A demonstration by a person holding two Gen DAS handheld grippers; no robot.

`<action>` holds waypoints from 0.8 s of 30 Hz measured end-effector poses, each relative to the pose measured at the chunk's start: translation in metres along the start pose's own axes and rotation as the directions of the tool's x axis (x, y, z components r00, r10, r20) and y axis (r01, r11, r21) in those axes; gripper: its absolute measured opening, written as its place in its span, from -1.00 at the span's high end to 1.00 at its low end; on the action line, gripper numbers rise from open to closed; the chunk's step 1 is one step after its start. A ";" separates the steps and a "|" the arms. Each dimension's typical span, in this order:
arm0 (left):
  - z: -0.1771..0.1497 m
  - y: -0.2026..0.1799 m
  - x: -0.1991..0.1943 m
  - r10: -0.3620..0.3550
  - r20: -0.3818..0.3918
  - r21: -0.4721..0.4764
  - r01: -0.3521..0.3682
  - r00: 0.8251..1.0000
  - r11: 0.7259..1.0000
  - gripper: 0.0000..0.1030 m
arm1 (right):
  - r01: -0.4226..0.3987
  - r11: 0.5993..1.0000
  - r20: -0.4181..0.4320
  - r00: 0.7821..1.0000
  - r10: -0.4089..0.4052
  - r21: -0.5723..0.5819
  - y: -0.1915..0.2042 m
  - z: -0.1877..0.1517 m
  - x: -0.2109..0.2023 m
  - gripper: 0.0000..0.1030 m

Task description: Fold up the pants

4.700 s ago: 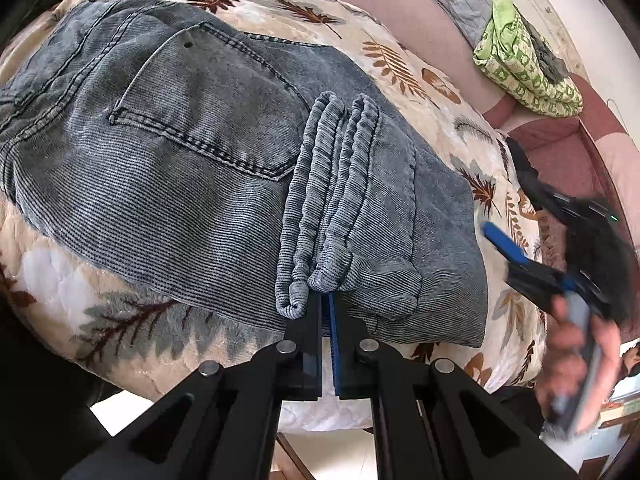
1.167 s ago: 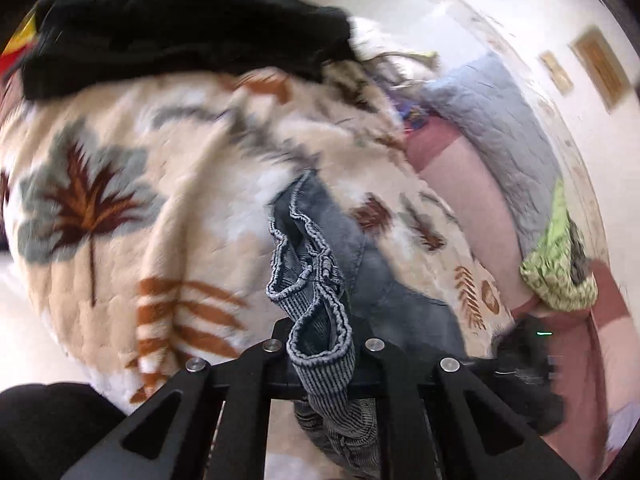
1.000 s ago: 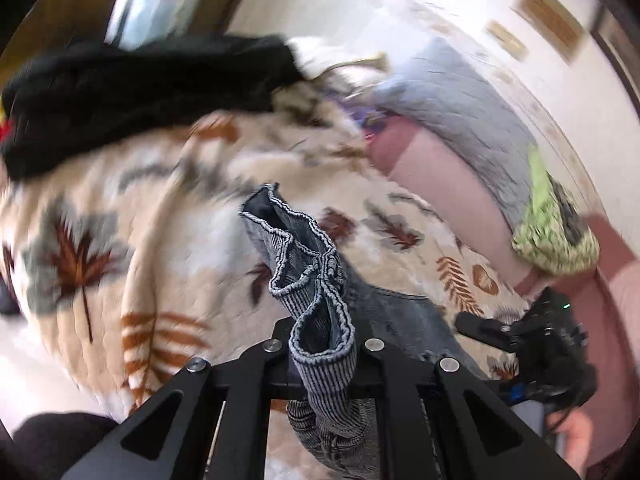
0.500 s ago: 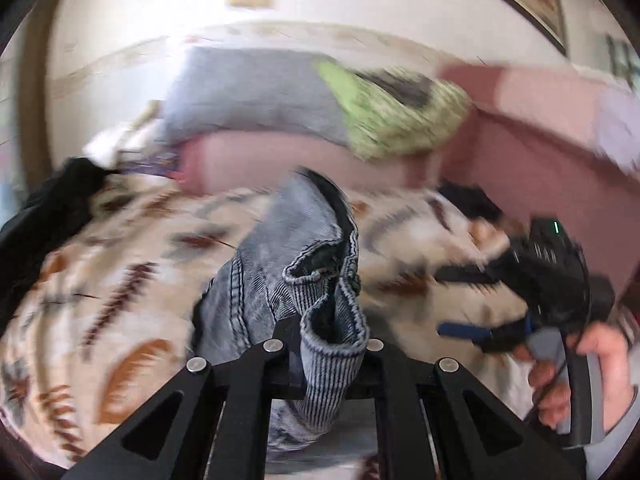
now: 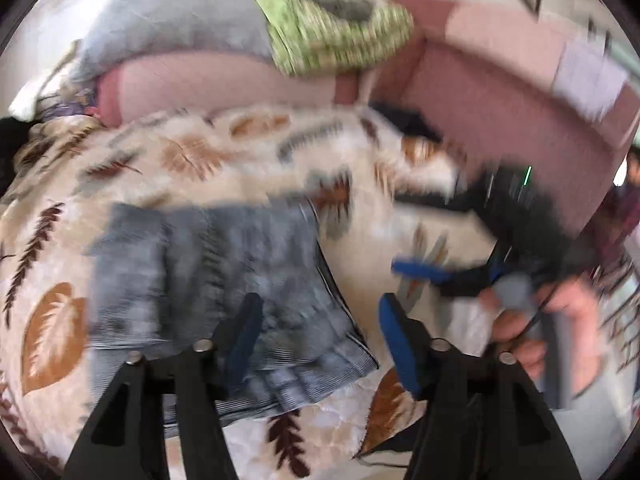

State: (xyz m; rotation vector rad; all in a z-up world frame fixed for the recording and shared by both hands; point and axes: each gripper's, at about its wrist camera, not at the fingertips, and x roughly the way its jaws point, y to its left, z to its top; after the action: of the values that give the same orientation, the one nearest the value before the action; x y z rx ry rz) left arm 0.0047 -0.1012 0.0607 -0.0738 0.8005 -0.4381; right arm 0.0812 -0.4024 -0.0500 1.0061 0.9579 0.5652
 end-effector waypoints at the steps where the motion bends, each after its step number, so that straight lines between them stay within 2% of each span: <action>1: -0.001 0.014 -0.021 0.004 0.061 -0.026 -0.003 0.998 1.000 -0.36 | -0.020 1.000 -0.016 1.000 0.020 -0.018 0.007 -0.007 0.000 -0.76; 3: -0.001 0.041 -0.042 0.103 0.125 -0.070 -0.095 0.987 0.993 -0.52 | -0.048 0.998 -0.055 0.997 0.046 -0.033 0.018 -0.023 0.001 -0.76; 4: -0.004 0.059 -0.048 0.189 0.138 -0.095 -0.176 0.972 0.980 -0.52 | -0.060 0.998 -0.070 0.996 0.057 -0.032 0.022 -0.032 0.002 -0.76; 6: -0.010 0.088 -0.043 0.306 0.093 -0.133 -0.293 0.948 0.947 -0.52 | -0.076 0.997 -0.095 0.993 0.074 -0.025 0.029 -0.048 0.006 -0.76; 7: -0.014 0.104 -0.034 0.336 0.048 -0.158 -0.325 0.941 0.932 -0.52 | -0.096 0.995 -0.116 0.989 0.093 -0.019 0.035 -0.059 0.009 -0.76; 9: -0.022 0.120 -0.019 0.319 -0.006 -0.183 -0.314 0.948 0.932 -0.52 | -0.145 0.989 -0.138 0.980 0.143 -0.007 0.044 -0.071 0.015 -0.76; 10: -0.027 0.123 -0.011 0.308 -0.029 -0.179 -0.308 0.951 0.934 -0.52 | -0.191 0.982 -0.163 0.969 0.187 -0.006 0.052 -0.079 0.022 -0.76; 12: -0.036 0.123 0.003 0.288 -0.066 -0.166 -0.295 0.955 0.941 -0.52 | -0.186 0.981 -0.198 0.965 0.173 -0.050 0.056 -0.085 0.036 -0.76; 13: -0.044 0.120 0.005 0.283 -0.064 -0.171 -0.290 0.957 0.942 -0.52 | -0.089 0.993 -0.185 0.980 0.073 -0.082 0.047 -0.086 0.047 -0.76; 14: -0.046 0.120 0.008 0.279 -0.057 -0.175 -0.285 0.959 0.943 -0.52 | 0.017 0.998 -0.167 0.986 -0.028 -0.066 0.032 -0.085 0.053 -0.76; 15: -0.048 0.121 0.009 0.262 -0.047 -0.184 -0.266 0.964 0.946 -0.52 | 0.110 0.994 -0.157 0.981 -0.112 -0.017 0.013 -0.084 0.059 -0.70; 16: -0.051 0.122 0.009 0.247 -0.052 -0.195 -0.253 0.968 0.948 -0.52 | 0.047 0.995 -0.131 0.991 -0.035 0.090 -0.006 -0.084 0.058 -0.59; 17: -0.051 0.126 0.009 0.243 -0.056 -0.205 -0.249 0.968 0.946 -0.52 | 0.030 0.994 -0.117 0.993 -0.017 0.107 -0.006 -0.085 0.054 -0.59; 19: -0.055 0.128 0.005 0.229 -0.042 -0.214 -0.232 0.973 0.949 -0.52 | 0.052 0.998 -0.088 0.995 -0.049 0.036 0.018 -0.084 0.045 -0.63; 21: -0.055 0.130 0.006 0.222 -0.035 -0.214 -0.224 0.974 0.951 -0.52 | 0.031 1.000 -0.099 0.995 -0.030 0.004 0.036 -0.084 0.048 -0.65; 24: -0.057 0.133 0.008 0.209 -0.027 -0.232 -0.210 0.977 0.950 -0.55 | 0.039 0.998 -0.111 0.993 -0.033 0.056 0.038 -0.083 0.060 -0.65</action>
State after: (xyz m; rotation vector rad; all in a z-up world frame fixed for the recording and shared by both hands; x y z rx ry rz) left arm 0.0158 0.0222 -0.0153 -0.2056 0.8498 -0.1409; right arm 0.0389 -0.3016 -0.0576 1.0157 1.0938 0.5700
